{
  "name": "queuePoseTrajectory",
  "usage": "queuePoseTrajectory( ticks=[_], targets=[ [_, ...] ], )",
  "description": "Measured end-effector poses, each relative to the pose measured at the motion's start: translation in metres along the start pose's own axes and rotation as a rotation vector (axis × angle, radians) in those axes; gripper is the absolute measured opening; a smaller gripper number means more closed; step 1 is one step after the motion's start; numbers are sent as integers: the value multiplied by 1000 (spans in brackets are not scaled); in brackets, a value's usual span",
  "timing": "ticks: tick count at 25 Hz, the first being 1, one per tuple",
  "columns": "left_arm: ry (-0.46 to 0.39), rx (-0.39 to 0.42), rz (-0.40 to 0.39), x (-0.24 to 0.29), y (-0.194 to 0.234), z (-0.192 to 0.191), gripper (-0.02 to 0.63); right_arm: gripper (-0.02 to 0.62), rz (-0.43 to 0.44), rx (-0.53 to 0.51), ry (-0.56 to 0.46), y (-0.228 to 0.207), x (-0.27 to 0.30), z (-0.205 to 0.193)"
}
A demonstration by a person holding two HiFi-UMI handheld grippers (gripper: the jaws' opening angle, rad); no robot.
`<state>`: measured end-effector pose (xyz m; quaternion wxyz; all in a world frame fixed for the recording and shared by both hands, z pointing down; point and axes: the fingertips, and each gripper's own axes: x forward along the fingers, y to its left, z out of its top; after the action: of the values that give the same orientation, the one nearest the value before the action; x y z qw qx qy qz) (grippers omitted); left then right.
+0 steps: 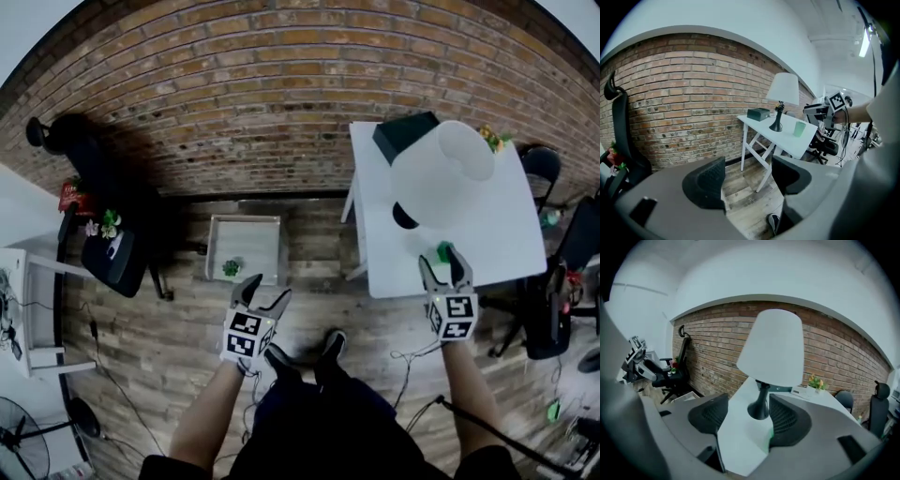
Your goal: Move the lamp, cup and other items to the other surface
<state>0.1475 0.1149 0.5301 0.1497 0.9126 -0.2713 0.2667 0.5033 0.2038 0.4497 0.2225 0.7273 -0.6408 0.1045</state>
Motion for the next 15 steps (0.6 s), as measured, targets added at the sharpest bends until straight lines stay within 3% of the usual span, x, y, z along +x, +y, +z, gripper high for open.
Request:
queuePoseTrajectory(
  ticks=[15],
  targets=[
    [-57,-105,202,-159,148,-78,305,279,256,-135,-34,249,58,56]
  ],
)
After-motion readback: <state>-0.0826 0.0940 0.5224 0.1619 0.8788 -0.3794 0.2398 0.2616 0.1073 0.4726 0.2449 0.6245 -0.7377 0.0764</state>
